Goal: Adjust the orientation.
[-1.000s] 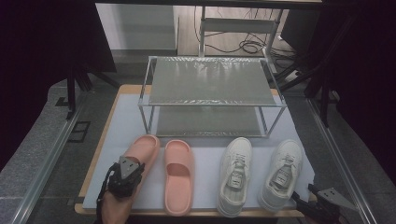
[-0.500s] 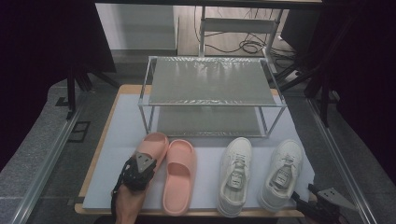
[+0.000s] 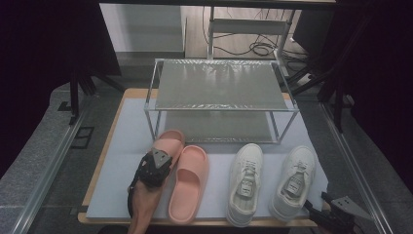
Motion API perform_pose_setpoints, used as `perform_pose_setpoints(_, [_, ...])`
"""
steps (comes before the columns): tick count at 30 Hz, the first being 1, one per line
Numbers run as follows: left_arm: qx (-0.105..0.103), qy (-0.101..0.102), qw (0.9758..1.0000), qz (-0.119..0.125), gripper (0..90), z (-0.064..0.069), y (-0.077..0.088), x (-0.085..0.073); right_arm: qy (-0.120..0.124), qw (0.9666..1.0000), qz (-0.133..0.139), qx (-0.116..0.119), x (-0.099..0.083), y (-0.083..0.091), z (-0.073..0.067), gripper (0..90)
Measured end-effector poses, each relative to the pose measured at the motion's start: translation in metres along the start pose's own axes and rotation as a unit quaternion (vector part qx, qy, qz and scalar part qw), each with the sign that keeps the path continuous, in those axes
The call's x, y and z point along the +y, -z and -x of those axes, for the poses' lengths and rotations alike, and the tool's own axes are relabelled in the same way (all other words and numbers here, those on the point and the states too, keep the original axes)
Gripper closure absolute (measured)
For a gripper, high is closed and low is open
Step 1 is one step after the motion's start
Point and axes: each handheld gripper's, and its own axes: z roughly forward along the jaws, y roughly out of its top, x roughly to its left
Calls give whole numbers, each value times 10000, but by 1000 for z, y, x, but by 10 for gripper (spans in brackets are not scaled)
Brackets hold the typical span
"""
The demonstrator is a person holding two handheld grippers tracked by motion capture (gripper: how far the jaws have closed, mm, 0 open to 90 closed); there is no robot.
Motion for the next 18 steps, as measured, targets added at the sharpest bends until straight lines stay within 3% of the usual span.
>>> perform_pose_setpoints(18, [-30, -46, 10000, 8, 854, -4, -42, 32, 18, 10000, 19, 9, -1, 0, 0, 234])
